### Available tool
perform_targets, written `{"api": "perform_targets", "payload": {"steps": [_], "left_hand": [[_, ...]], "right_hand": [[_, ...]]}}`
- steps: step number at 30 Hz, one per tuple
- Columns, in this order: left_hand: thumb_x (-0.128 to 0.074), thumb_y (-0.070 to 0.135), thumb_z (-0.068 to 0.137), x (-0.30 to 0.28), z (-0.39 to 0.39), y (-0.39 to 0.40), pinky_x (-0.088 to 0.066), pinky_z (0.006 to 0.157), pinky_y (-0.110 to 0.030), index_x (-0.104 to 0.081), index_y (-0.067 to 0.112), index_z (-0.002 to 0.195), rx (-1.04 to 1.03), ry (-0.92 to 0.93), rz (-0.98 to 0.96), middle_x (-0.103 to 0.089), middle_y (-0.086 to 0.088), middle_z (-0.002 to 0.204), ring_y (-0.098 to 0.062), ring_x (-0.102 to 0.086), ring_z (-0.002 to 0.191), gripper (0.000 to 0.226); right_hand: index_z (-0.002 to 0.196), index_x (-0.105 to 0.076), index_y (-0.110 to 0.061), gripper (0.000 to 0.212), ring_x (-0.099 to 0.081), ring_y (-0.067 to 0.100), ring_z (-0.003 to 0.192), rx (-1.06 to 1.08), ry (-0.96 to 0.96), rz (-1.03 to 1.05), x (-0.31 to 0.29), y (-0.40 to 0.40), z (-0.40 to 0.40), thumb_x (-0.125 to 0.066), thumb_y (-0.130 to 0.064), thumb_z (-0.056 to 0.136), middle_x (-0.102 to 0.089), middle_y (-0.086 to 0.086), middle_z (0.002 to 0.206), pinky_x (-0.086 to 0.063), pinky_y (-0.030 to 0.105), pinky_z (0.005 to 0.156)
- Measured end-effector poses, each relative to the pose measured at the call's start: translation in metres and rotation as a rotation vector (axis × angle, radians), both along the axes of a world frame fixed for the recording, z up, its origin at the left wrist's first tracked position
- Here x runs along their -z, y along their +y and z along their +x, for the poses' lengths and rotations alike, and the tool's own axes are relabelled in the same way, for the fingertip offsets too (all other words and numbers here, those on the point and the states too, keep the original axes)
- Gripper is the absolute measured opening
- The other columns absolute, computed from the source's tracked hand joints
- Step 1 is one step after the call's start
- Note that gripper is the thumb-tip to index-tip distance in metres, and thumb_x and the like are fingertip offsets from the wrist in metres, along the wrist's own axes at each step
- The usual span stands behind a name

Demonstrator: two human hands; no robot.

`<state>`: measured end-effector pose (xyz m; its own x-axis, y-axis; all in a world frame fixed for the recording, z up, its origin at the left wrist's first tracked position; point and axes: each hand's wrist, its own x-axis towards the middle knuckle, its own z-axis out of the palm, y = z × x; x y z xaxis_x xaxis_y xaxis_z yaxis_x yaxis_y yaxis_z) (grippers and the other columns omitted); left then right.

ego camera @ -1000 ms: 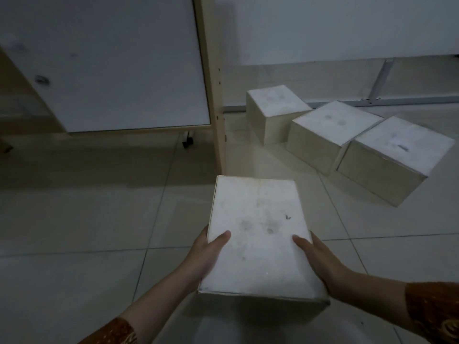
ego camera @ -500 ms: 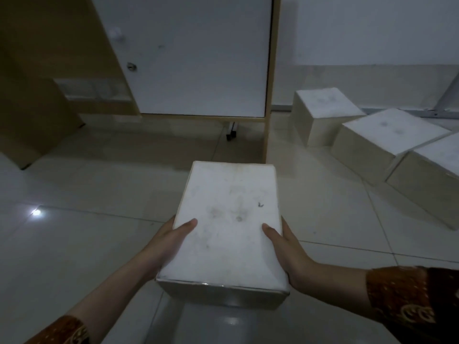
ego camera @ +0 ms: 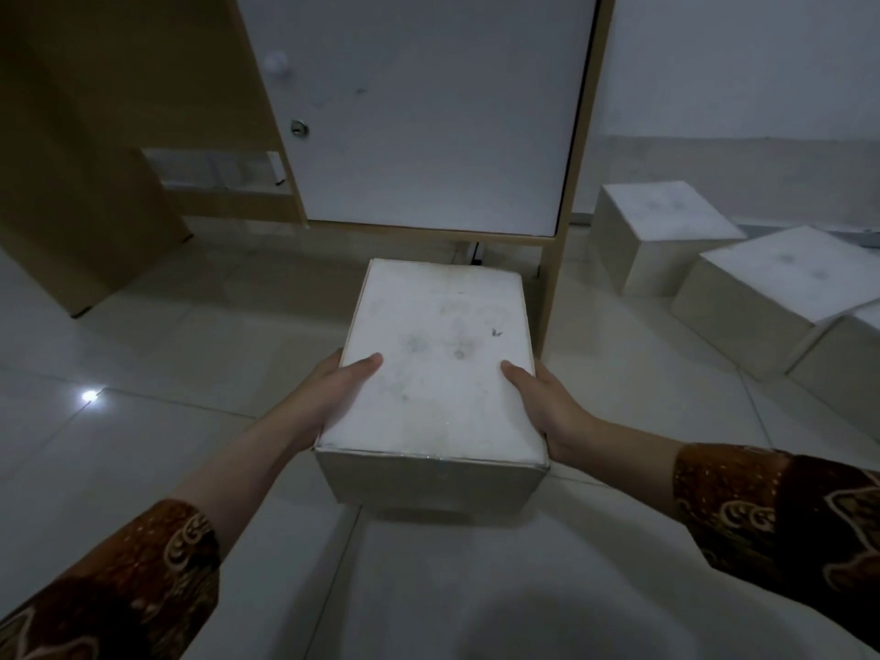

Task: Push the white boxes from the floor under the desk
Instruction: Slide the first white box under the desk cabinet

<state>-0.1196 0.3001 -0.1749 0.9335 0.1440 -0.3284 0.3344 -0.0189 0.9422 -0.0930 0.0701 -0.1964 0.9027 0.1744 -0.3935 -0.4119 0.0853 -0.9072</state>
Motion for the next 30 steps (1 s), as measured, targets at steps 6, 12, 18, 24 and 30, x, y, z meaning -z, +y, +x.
{"api": "perform_targets", "payload": {"steps": [6, 12, 18, 24, 30], "left_hand": [[-0.053, 0.017, 0.093, 0.012, 0.055, -0.003, -0.048, 0.088, -0.035, -0.054, 0.01, 0.125, 0.071, 0.005, -0.004, -0.061, -0.013, 0.125, -0.026, -0.063, 0.097, 0.033], [-0.053, 0.016, 0.093, 0.049, 0.088, -0.007, -0.047, 0.088, -0.035, -0.053, 0.008, 0.127, 0.08, 0.03, -0.019, -0.062, -0.01, 0.117, -0.027, -0.063, 0.098, 0.035], [-0.055, 0.023, 0.092, 0.078, 0.107, -0.001, -0.05, 0.089, -0.037, -0.055, 0.011, 0.126, 0.092, 0.062, -0.01, -0.064, -0.01, 0.116, -0.028, -0.064, 0.101, 0.036], [-0.056, 0.032, 0.091, 0.097, 0.13, 0.007, -0.049, 0.093, -0.037, -0.053, 0.017, 0.129, 0.139, 0.087, 0.037, -0.064, -0.004, 0.122, -0.024, -0.063, 0.104, 0.042], [-0.06, 0.032, 0.087, 0.106, 0.126, 0.01, -0.05, 0.091, -0.035, -0.057, 0.023, 0.12, 0.076, -0.079, 0.299, -0.066, 0.0, 0.112, -0.022, -0.064, 0.104, 0.034]], "right_hand": [[0.14, -0.039, -0.017, 0.043, -0.059, 0.026, 0.101, 0.071, -0.012, -0.087, 0.006, -0.005, 0.036, -0.044, -0.028, 0.099, -0.057, 0.01, 0.131, -0.049, 0.036, 0.084], [0.138, -0.035, -0.009, 0.051, -0.058, 0.025, 0.105, 0.106, -0.014, -0.304, 0.033, -0.007, 0.057, -0.044, -0.038, 0.097, -0.053, 0.01, 0.133, -0.049, 0.036, 0.087], [0.133, -0.03, -0.008, 0.047, -0.055, 0.01, 0.079, 0.135, -0.005, -0.369, 0.052, -0.002, 0.071, -0.043, -0.037, 0.097, -0.05, 0.005, 0.112, -0.044, 0.021, 0.058], [0.117, -0.032, -0.01, 0.036, -0.052, 0.007, 0.074, 0.184, -0.04, -0.446, 0.071, 0.004, 0.086, -0.045, -0.037, 0.097, -0.05, -0.002, 0.091, -0.043, 0.019, 0.056], [0.118, -0.033, -0.014, 0.031, -0.056, 0.022, 0.102, 0.192, -0.112, -0.513, 0.078, 0.016, 0.083, -0.046, -0.032, 0.096, -0.053, 0.013, 0.124, -0.051, 0.035, 0.088]]}}
